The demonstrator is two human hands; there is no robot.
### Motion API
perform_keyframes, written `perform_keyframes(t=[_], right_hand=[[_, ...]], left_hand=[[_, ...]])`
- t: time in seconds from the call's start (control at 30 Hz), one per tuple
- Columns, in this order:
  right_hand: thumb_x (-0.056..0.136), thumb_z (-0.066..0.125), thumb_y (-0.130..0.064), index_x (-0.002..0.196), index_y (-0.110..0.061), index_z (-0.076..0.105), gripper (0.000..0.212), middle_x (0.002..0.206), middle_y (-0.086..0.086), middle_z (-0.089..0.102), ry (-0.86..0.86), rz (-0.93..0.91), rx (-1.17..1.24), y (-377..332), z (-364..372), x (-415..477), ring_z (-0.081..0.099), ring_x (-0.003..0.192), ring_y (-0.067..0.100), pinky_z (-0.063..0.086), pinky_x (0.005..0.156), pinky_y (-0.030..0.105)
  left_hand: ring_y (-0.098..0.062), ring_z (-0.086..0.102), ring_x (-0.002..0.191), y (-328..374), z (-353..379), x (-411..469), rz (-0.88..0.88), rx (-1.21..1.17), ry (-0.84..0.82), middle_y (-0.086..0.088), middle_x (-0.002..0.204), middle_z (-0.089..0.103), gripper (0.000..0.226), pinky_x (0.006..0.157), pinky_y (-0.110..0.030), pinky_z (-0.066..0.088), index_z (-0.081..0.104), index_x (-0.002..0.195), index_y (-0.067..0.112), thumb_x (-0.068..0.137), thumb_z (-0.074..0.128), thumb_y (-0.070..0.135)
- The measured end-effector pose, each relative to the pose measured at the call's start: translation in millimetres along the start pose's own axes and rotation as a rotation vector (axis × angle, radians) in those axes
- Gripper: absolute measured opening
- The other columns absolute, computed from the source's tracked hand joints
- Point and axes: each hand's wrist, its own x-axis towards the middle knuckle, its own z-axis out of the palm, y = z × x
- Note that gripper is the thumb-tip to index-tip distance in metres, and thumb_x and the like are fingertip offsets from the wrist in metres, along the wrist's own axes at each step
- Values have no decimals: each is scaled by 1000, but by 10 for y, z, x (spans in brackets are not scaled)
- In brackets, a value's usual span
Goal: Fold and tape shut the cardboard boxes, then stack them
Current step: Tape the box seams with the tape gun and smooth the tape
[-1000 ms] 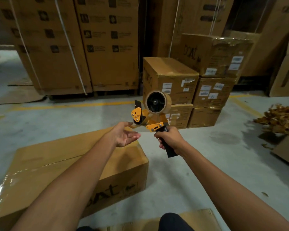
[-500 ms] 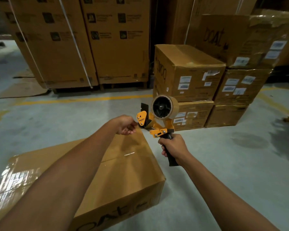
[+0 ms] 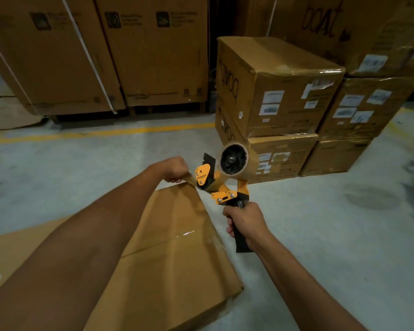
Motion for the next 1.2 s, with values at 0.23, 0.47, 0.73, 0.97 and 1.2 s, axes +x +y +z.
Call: perform_keyframes(t=[0.23, 0.47, 0.73, 0.97, 1.2], right_hand=[[82, 66, -6, 76, -5, 64, 6, 57, 10, 57, -5, 47, 41, 77, -21, 29, 53, 45, 21, 44, 46, 27], [80, 65, -6, 75, -6, 63, 6, 57, 10, 57, -24, 66, 55, 106, 44, 44, 52, 45, 22, 43, 45, 26], [80, 65, -7, 78, -5, 65, 2, 58, 10, 58, -29, 58, -14, 114, 118, -6, 54, 45, 22, 45, 48, 27], [80, 65, -5, 77, -5, 64, 3, 57, 9, 58, -30, 78, -43, 41, 122, -40, 55, 45, 20, 47, 50, 29], [83, 62, 0, 78, -2, 62, 5, 59, 11, 55, -85, 132, -109, -177, 4, -214, 50, 45, 20, 43, 42, 22]], left_hand=[[-17, 32, 42, -21, 18, 124, 4, 33, -96, -7, 51, 45, 26, 46, -24, 25, 55, 72, 5, 97, 54, 11], [-16, 37, 48, -136, -26, 104, -18, -36, -120, -5, 57, 44, 26, 51, -24, 33, 55, 71, 9, 97, 52, 11], [-28, 62, 79, -4, -36, 11, -105, 310, -99, -18, 111, 64, 31, 66, -36, 55, 59, 118, 1, 98, 59, 24], [-22, 61, 107, -221, 276, -160, 333, -17, 254, -14, 122, 66, 38, 89, -29, 48, 62, 128, 8, 97, 44, -3], [-31, 62, 89, -321, 491, -327, 392, 105, 339, -17, 95, 69, 29, 71, -34, 44, 70, 96, -2, 98, 43, 7]])
